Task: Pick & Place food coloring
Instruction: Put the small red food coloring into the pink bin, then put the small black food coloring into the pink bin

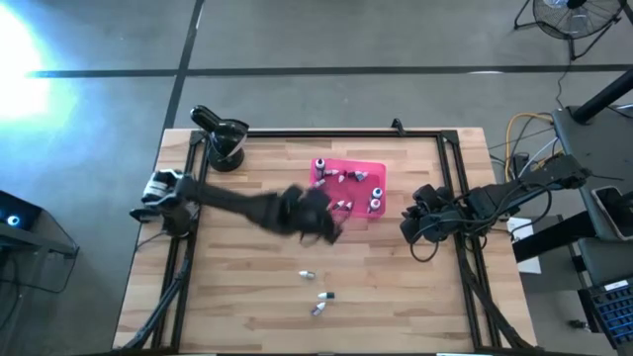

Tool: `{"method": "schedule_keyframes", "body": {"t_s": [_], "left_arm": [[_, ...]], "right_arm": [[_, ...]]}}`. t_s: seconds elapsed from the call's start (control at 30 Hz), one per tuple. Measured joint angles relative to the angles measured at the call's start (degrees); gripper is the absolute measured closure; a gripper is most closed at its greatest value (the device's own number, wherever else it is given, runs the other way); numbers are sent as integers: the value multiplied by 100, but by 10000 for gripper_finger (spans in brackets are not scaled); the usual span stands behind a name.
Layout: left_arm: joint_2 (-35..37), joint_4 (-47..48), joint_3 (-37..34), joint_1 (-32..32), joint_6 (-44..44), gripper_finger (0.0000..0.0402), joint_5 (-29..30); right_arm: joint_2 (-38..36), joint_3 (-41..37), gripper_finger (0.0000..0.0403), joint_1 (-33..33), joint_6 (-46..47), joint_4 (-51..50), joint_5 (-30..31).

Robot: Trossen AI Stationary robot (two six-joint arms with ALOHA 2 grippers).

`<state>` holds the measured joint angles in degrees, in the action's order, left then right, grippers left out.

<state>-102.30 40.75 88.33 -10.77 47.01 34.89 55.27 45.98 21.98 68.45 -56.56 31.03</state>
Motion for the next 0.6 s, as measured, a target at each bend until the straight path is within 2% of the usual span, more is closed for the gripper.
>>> {"method": "schedule_keyframes", "body": {"t_s": [0.13,0.23,0.33,0.47,0.6], "left_arm": [[-42,-946,247,759,-1187,355,-640],[-44,-1323,230,1208,-1272,344,-1165],[-44,-1316,225,1495,-1273,312,-1305],[-43,-1240,225,1480,-1275,261,-1382],[-4,-809,223,1096,-1337,220,-1504]], "right_arm": [[0,0,307,0,33,-1,0],[0,0,307,0,115,-6,0],[-2,0,307,0,191,-6,-2],[0,0,307,0,206,-8,-2],[0,0,307,0,198,-8,-2]]}}
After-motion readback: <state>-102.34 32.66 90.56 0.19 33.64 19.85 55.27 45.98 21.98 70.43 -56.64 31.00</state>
